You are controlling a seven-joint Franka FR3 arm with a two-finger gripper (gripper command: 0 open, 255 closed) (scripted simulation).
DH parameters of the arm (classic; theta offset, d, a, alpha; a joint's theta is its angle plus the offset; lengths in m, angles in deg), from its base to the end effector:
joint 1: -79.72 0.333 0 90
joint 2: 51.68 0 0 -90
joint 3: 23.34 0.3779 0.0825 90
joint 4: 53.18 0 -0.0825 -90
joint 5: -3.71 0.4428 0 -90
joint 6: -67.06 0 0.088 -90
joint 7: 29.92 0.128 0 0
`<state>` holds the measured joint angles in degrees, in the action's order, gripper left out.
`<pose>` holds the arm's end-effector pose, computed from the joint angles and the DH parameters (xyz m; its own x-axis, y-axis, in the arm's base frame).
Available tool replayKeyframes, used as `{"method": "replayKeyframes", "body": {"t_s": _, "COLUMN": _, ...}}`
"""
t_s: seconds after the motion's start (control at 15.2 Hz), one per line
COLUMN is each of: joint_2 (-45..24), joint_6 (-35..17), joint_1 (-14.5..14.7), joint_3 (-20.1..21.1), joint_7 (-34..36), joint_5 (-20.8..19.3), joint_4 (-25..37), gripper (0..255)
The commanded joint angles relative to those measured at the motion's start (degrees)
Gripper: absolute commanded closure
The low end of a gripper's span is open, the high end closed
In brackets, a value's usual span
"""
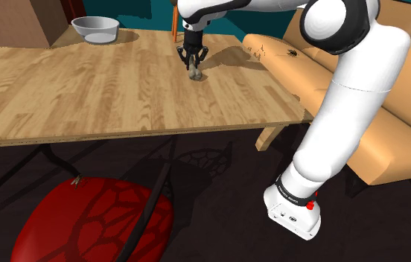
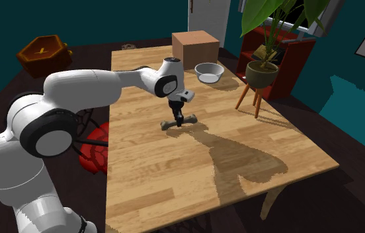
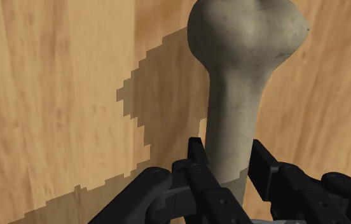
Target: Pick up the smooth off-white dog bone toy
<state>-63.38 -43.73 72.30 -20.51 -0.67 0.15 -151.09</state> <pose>0.6900 -0.0632 0.4895 0.8414 -0.5389 0.0415 -0.5402 -0.8409 0.0323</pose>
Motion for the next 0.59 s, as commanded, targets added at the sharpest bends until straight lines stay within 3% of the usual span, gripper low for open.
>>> {"method": "replayKeyframes", "body": {"t_s": 0.0, "joint_2": 0.16, "joint_6": 1.36, "joint_1": -0.01, "joint_3": 0.0, "joint_7": -0.1, "joint_5": 0.04, "joint_4": 1.21, "gripper": 255}}
{"method": "replayKeyframes", "body": {"t_s": 0.53, "joint_2": 0.59, "joint_6": 7.36, "joint_1": 0.04, "joint_3": 0.04, "joint_7": -0.4, "joint_5": 0.16, "joint_4": 6.79, "gripper": 255}}
